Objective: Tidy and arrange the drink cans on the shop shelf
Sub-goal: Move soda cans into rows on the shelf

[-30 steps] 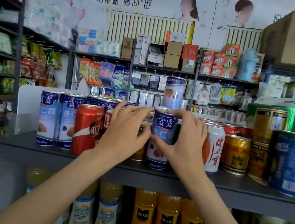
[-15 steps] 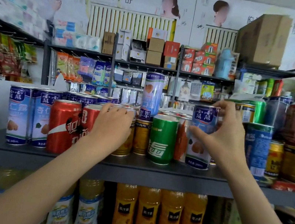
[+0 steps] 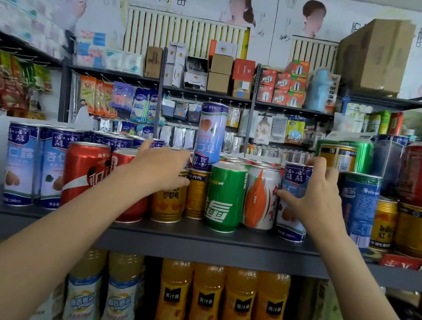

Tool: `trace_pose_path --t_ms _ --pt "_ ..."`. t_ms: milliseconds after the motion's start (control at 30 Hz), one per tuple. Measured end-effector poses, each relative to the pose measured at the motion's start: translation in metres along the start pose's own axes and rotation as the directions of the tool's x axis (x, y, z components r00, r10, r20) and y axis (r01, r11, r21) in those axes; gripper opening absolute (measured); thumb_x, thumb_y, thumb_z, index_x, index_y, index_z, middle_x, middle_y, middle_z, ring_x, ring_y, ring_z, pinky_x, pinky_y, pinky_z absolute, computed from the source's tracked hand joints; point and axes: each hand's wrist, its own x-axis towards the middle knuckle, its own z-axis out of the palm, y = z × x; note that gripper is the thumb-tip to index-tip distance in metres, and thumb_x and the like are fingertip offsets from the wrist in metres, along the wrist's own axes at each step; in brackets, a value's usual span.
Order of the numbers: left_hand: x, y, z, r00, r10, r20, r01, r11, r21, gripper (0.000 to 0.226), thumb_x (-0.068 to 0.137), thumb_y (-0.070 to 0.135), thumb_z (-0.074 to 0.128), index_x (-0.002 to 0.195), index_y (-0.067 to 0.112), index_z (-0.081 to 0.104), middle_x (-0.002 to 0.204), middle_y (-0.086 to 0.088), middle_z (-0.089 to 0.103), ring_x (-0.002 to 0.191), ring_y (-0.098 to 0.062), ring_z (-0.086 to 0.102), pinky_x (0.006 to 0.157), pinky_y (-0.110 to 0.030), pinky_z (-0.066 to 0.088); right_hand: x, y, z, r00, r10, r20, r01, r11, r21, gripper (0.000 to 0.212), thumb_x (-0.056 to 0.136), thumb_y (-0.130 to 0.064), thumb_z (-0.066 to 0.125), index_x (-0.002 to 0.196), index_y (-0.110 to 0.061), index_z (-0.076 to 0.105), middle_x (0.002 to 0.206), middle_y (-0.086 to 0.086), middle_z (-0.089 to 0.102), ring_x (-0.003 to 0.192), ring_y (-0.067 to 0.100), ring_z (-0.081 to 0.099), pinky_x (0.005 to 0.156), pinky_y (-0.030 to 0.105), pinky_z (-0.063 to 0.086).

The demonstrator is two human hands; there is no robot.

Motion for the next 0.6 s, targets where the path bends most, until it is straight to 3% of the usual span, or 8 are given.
trace_pose_path --t_ms 100,200,267,400,533,600 --pt "0.005 -0.007 -0.009 0.993 0.054 0.108 -0.048 0.997 -0.055 0.028 0.089 0.04 0.052 0.076 0.022 0.035 0.079 0.009 0.048 0.096 -0.019 0.05 0.111 -0.044 0.019 -0.002 -0.003 -0.004 0.989 -0.1 -0.106 0.085 0.986 -0.144 0.059 0.077 -0.028 0.073 0.12 -0.002 0.043 0.133 0.022 0.033 0.123 0.036 0.033 0.102 0.041 0.034" --pt "0.006 -0.015 -0.013 0.984 0.14 0.111 -0.121 0.979 -0.161 0.029 0.085 0.036 0.06 0.071 0.023 0.038 0.105 0.002 0.059 0.11 -0.022 0.051 0.105 -0.043 0.029 -0.015 -0.031 -0.006 0.937 -0.253 -0.24 0.251 0.967 -0.039 0.039 0.082 -0.024 0.068 0.111 -0.004 0.052 0.128 0.016 0.042 0.123 0.028 0.037 0.104 0.032 0.032" --pt "0.005 -0.018 -0.016 0.977 0.186 0.103 -0.155 0.956 -0.25 0.029 0.084 0.032 0.063 0.069 0.021 0.041 0.108 0.0 0.057 0.112 -0.024 0.052 0.098 -0.042 0.04 -0.028 -0.056 0.002 0.916 -0.37 -0.151 0.383 0.921 0.067 0.029 0.082 -0.023 0.064 0.105 -0.006 0.056 0.119 0.011 0.049 0.114 0.02 0.043 0.1 0.028 0.034" --pt "0.005 -0.021 -0.02 0.967 0.239 0.086 -0.208 0.939 -0.275 0.033 0.083 0.038 0.063 0.064 0.022 0.041 0.08 0.007 0.052 0.092 -0.021 0.054 0.086 -0.04 0.047 -0.052 -0.08 0.034 0.826 -0.56 0.056 0.555 0.827 0.084 0.036 0.08 -0.035 0.063 0.106 -0.011 0.056 0.11 0.006 0.054 0.105 0.02 0.05 0.092 0.031 0.041" --pt "-0.002 -0.023 -0.014 0.975 0.222 -0.002 -0.216 0.946 -0.239 0.037 0.08 0.05 0.061 0.063 0.024 0.04 0.074 0.013 0.048 0.086 -0.015 0.049 0.084 -0.036 0.035 -0.062 -0.084 0.056 0.822 -0.568 0.047 0.566 0.823 0.053 0.045 0.074 -0.041 0.068 0.106 -0.012 0.056 0.102 0.005 0.056 0.093 0.023 0.054 0.079 0.035 0.049" --pt "-0.011 -0.023 -0.013 0.97 0.226 -0.085 -0.241 0.918 -0.314 0.036 0.081 0.049 0.06 0.063 0.024 0.04 0.07 0.011 0.05 0.076 -0.009 0.049 0.083 -0.033 0.033 -0.067 -0.087 0.062 0.842 -0.537 0.052 0.529 0.84 0.122 0.053 0.075 -0.041 0.07 0.116 -0.012 0.052 0.111 0.005 0.053 0.102 0.022 0.05 0.088 0.033 0.046"
